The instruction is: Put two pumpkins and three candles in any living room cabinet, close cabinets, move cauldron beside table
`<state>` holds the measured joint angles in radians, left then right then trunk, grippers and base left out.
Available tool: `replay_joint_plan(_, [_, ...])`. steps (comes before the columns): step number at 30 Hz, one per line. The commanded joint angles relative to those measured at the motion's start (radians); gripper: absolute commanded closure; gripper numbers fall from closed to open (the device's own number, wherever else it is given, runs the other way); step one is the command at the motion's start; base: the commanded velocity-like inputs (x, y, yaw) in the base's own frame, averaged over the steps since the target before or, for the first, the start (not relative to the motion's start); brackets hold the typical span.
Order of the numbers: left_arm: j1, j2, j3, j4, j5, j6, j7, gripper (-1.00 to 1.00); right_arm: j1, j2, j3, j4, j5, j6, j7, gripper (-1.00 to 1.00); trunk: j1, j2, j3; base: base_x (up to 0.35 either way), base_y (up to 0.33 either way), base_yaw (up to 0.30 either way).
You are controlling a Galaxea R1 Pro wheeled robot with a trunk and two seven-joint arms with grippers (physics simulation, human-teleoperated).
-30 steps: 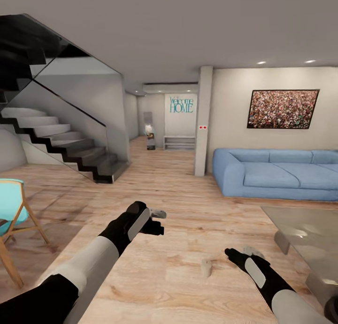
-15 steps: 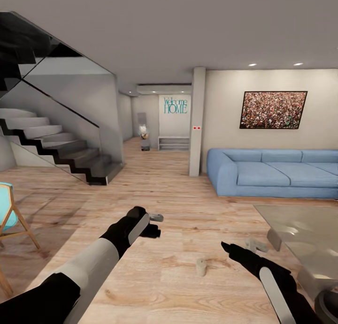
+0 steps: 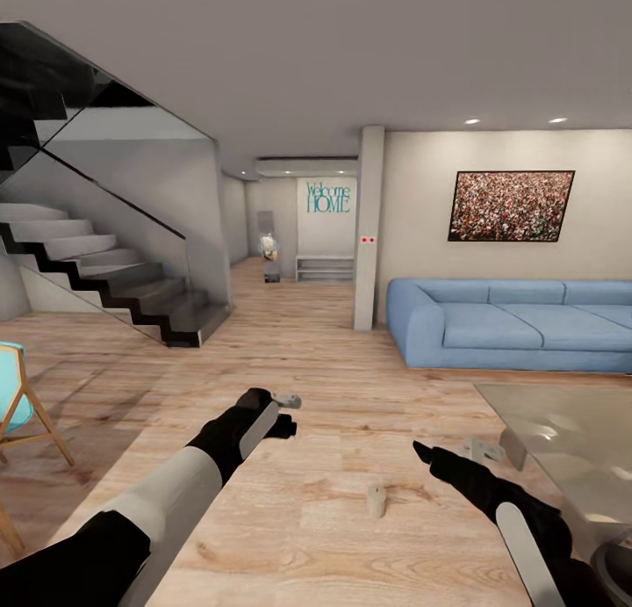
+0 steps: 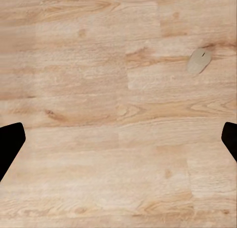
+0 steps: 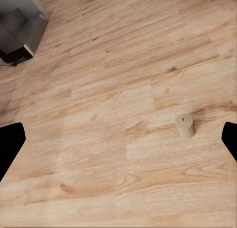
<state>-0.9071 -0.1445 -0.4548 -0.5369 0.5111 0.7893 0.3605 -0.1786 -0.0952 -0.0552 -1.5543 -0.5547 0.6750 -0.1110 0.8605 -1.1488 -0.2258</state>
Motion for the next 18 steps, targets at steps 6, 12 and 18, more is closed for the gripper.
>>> replay_joint_plan(6, [-0.001,-0.001,-0.005,0.004,0.014,-0.029,0.021,-1.00,0.014,0.002,-0.063,-0.026,-0.014,0.036,-0.009,-1.00,0.000,-0.001,-0.001,0.008,-0.007,0.000])
replay_joint_plan(12, [-0.001,-0.001,-0.005,0.005,0.018,-0.033,-0.004,-1.00,0.017,0.008,-0.127,-0.029,-0.014,0.042,-0.008,-1.00,0.000,-0.001,-0.001,0.143,-0.133,-0.032])
replay_joint_plan(18, [-0.001,0.001,-0.005,0.008,0.014,-0.047,-0.112,-1.00,0.017,0.009,-0.139,-0.029,-0.014,0.043,-0.008,-1.00,0.000,-0.001,-0.001,0.098,-0.091,-0.085])
